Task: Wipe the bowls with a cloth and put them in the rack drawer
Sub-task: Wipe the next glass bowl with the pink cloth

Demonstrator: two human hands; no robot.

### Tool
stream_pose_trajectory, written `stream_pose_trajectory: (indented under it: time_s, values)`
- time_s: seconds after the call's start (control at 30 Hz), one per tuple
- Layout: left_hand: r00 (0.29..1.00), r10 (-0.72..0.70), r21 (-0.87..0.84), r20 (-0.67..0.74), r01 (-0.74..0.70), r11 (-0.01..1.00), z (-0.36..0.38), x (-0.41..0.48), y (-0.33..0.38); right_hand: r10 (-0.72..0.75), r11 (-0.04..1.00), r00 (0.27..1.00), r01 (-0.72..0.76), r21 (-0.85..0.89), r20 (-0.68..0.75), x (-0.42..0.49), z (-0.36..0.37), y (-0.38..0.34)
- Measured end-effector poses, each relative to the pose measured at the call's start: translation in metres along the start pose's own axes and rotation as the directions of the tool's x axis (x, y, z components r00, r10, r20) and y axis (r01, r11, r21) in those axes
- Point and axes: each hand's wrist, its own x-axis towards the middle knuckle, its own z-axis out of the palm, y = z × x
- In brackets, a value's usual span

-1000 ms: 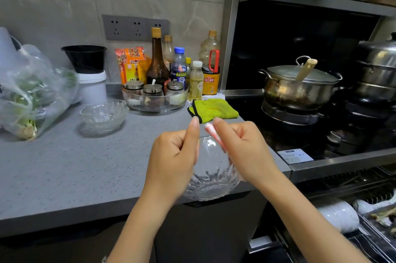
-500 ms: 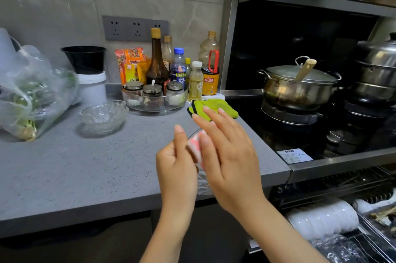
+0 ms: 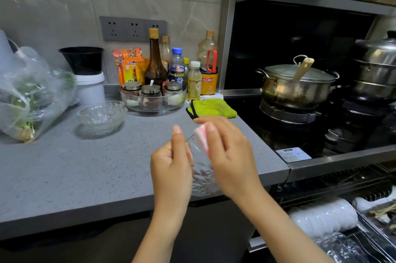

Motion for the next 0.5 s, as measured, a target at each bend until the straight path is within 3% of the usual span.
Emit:
stream_pose_trajectory:
  time_s: [0.03,0.1,0.13,0.2,0.33,0.5]
  values:
    - [1.000,0.013,-0.002,-0.001,-0.013,1.000,-0.003,0.001,0.003,0.120,0.979,0.992,-0.127,0.162,0.048,0.005,-0.004,0.001]
    - [1.000,-0.003,-0.046,-0.020,0.002,0.999,-0.008,0.005,0.006,0.362,0.782,0.915,-0.403,0.475,0.180,0.009,-0.014,0.000]
    - [0.999,-0.034,-0.080,-0.026,0.032,0.996,-0.011,0.006,0.006,0.432,0.678,0.870,-0.486,0.552,0.236,0.009,-0.017,0.001]
    - [0.996,-0.092,-0.151,0.004,0.092,0.984,-0.016,0.009,0.003,0.476,0.611,0.833,-0.544,0.575,0.283,0.007,-0.020,0.003]
    - [0.990,-0.116,-0.193,0.082,0.130,0.973,-0.021,0.011,-0.006,0.430,0.674,0.861,-0.505,0.539,0.270,0.007,-0.021,0.007]
    - [0.980,-0.008,-0.056,0.197,0.019,0.998,-0.024,0.017,0.000,0.405,0.771,0.887,-0.462,0.438,0.223,0.013,-0.033,-0.004]
